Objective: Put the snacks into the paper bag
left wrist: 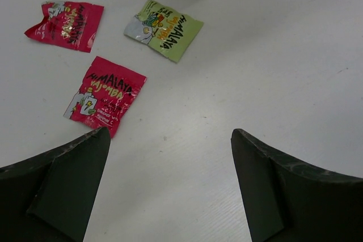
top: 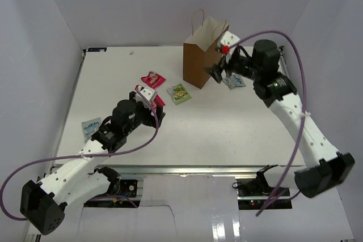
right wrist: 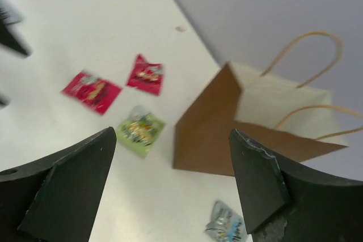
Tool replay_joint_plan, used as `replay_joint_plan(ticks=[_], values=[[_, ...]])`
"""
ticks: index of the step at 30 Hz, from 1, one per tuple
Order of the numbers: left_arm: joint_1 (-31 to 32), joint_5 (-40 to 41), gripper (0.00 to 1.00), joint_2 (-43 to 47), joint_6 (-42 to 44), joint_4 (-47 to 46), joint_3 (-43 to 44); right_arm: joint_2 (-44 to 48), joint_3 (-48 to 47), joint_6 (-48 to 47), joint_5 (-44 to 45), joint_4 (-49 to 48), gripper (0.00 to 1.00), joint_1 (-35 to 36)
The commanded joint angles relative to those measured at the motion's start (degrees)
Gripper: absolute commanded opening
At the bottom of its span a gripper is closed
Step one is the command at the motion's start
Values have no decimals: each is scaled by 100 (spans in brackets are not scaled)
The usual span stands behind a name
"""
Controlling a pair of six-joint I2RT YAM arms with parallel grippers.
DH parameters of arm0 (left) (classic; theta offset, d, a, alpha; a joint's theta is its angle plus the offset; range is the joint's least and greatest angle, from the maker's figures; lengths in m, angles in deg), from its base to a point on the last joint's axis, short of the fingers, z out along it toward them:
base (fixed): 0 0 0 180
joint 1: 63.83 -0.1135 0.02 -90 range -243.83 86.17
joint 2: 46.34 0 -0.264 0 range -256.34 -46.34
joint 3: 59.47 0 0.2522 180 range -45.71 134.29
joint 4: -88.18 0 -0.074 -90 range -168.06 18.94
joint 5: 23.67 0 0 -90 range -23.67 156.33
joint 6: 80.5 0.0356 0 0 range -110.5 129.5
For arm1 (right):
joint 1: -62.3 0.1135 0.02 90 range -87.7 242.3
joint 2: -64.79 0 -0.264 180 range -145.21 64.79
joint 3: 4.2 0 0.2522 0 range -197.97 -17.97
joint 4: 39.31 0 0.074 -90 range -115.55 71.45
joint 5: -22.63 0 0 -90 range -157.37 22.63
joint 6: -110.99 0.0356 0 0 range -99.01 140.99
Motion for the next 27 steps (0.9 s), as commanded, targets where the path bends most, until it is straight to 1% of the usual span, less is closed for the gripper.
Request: replay_joint_plan(ticks=[1, 2, 3, 4, 5, 6, 7, 8, 9, 10, 11, 12, 13, 14, 15, 16, 19, 21, 23, 24, 27], values=[[-313, -289, 98, -227, -420, -69, 128, 765, 1407, -537, -1278, 544, 87, -65], [-549, -620, 98, -314, -508, -95, 163, 1167, 1821, -685, -1410, 545, 87, -135], [-699, -780, 98, -550, -753, -113, 190, 1328, 2547, -722, -1612, 545, 88, -301], [-831, -921, 97, -683, -903, -130, 225, 1469, 2859, -731, -1718, 527, 87, -415], [-1102, -1009, 97, -850, -1087, -156, 329, 1653, 3114, -722, -1885, 510, 87, -547], [-1244, -1228, 97, -1034, -1533, -165, 383, 1698, 3465, -670, -2321, 492, 87, -923], [-1455, -1273, 97, -1445, -1807, -174, 435, 1699, 3486, -634, -2474, 588, 87, -1109], [-1526, -1283, 97, -1693, -2097, -166, 566, 1681, 3442, -582, -2545, 658, 87, -1372], [-1571, -1126, 97, -1956, -2369, -79, 690, 1664, 3390, -416, -2667, 676, 87, -1453], [-1597, -907, 94, -2533, -2912, 96, 882, 1663, 3398, -354, -2729, 659, 87, -1515], [-1597, -687, 94, -2826, -3161, 585, 1093, 1681, 3441, -301, -2765, 572, 87, -1550], [-1597, -459, 94, -3090, -3372, 843, 1548, 1698, 3485, -274, -2739, 519, 87, -1550], [-1597, -22, 94, -3554, -3714, 1045, 1743, 1707, 3582, -204, -2687, 449, 86, -1550], [-1589, 183, 94, -3741, -3874, 1395, 1937, 1699, 3609, -195, -2643, 378, 86, -1550], [-1589, 350, 94, -3900, -4023, 1538, 2243, 1681, 3618, -195, -2529, 378, 86, -1550], [-1580, 630, 94, -4032, -4138, 1635, 2368, 1664, 3626, -256, -2450, 378, 86, -1550], [-1545, 975, 98, -4480, -4498, 2048, 2843, 1602, 3635, -353, -2159, 413, 86, -1550], [-1536, 1020, 98, -4823, -4578, 2224, 3080, 1593, 3653, -388, -2097, 395, 86, -1542], [-1536, 1038, 98, -5138, -4657, 2426, 3493, 1593, 3688, -406, -2106, 386, 85, -1542], [-1527, 1038, 98, -5245, -4683, 2497, 3494, 1602, 3688, -423, -2106, 386, 85, -1533], [-1527, 1046, 98, -5657, -4780, 2769, 3854, 1602, 3705, -458, -2045, 386, 85, -1498]])
